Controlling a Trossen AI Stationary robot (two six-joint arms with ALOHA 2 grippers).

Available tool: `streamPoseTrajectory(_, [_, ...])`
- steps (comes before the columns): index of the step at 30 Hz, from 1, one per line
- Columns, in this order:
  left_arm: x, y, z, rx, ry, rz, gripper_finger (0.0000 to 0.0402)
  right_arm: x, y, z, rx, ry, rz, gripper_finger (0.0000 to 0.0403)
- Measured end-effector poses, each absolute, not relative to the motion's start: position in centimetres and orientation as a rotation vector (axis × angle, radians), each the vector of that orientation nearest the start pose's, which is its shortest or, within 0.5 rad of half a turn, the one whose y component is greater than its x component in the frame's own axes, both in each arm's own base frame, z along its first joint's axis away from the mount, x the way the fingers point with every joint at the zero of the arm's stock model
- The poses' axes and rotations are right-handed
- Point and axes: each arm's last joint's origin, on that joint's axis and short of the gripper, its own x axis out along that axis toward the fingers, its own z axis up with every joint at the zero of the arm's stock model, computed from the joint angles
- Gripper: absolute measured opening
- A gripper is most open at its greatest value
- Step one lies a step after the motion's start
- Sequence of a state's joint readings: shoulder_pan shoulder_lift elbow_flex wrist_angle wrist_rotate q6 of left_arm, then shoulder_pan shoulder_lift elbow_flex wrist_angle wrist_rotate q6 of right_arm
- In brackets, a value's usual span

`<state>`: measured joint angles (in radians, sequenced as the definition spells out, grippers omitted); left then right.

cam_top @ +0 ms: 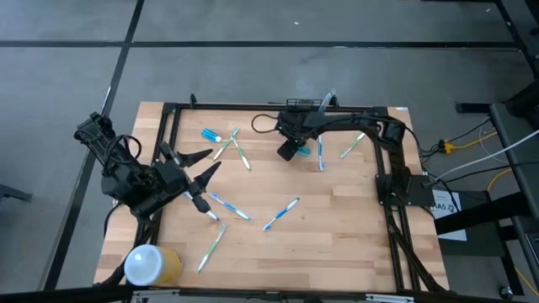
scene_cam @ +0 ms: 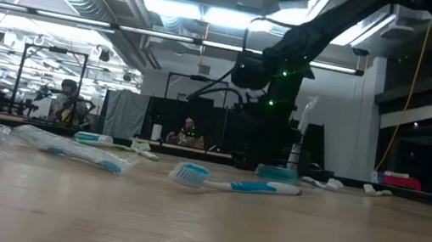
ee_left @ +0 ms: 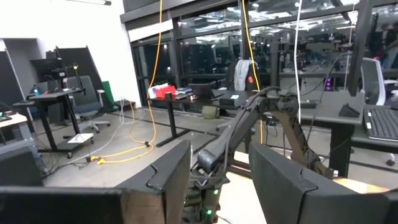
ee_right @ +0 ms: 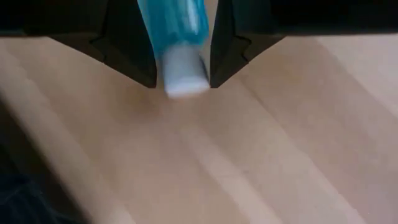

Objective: Pick & Place toothbrushing station
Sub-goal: Put the bottom blue mouthwash into the black organizer

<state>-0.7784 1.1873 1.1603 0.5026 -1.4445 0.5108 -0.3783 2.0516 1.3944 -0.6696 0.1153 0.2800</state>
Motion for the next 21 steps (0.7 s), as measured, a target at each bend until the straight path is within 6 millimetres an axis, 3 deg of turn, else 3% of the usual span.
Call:
streamPoseTrajectory(16, [18.39, -14.34, 43.42, 0.066, -0.039, 0.674, 0.0159, 36.28, -14.68, 14.08, 0.382, 1.326, -0.580, 0.0122])
streamPoseTrajectory(21, [18.37, -14.35, 43.42, 0.059, -0.041, 0.673, 0.0159, 36.43, -14.19, 14.10, 0.339, 1.337, -0.574, 0.0089])
